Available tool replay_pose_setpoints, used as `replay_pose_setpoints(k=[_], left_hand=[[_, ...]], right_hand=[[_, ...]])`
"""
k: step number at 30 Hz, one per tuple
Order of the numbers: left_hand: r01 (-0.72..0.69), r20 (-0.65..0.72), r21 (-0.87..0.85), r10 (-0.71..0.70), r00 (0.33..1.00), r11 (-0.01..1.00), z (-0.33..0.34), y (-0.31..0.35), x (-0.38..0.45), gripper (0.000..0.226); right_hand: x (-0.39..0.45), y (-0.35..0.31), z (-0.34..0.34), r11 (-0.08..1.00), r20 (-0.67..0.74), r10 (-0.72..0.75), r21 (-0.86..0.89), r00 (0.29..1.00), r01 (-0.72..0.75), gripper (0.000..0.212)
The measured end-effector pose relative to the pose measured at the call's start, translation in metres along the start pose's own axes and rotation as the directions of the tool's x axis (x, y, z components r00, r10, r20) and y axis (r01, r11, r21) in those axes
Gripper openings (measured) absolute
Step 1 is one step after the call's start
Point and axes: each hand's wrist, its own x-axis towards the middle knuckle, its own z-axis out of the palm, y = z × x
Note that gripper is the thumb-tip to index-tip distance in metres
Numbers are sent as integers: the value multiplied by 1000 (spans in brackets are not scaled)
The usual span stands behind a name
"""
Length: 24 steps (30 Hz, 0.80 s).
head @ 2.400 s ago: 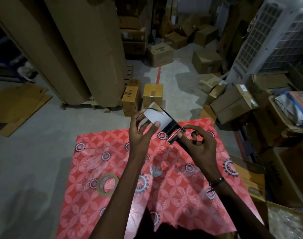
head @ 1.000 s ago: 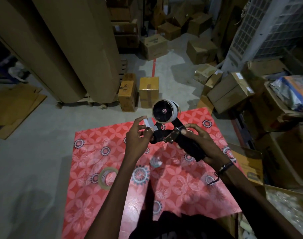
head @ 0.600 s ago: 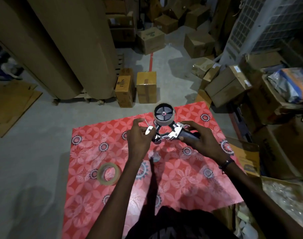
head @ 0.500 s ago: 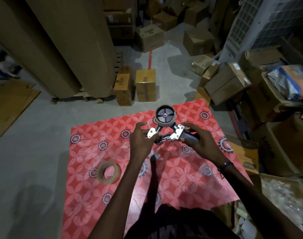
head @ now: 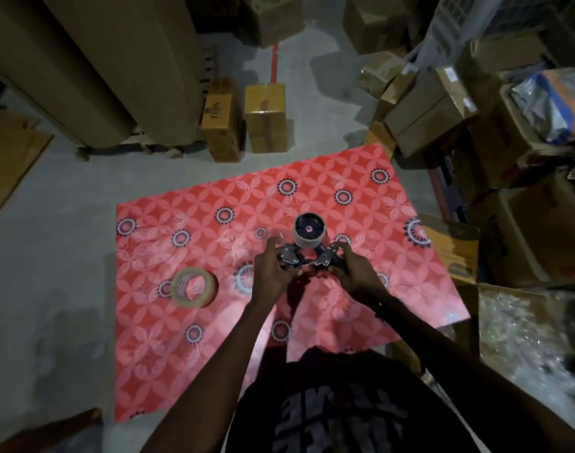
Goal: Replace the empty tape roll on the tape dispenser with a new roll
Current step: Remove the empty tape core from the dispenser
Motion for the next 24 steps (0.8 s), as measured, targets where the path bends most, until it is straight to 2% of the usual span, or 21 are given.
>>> replay_pose_setpoints(k=[3, 9, 15, 19, 22, 24], left_hand=[[12, 1, 11, -12, 1000, 1000, 18, -23, -6, 65], [35, 18, -55, -34, 999, 998, 46, -54, -16, 66], [100, 30, -63, -98, 995, 993, 69, -86, -9, 74], [91, 24, 54, -93, 995, 994, 55, -46, -13, 62], [167, -125, 121, -152, 980, 978, 49, -19, -6, 42], [177, -186, 132, -151, 971, 975, 48, -10, 4, 38]], right_hand=[[-8, 18, 17, 1000, -2, 11, 3, 1000, -11, 52], [-20, 47, 33, 998, 8, 59, -10, 998, -59, 57], [-19, 63, 39, 997, 20, 62, 38, 998, -63, 35], [-17, 57, 19, 998, 4, 41, 46, 999, -41, 48], [-2, 57, 2, 975, -118, 202, 116, 972, -188, 51], [15, 52, -8, 934, -123, 333, 183, 935, -308, 48]])
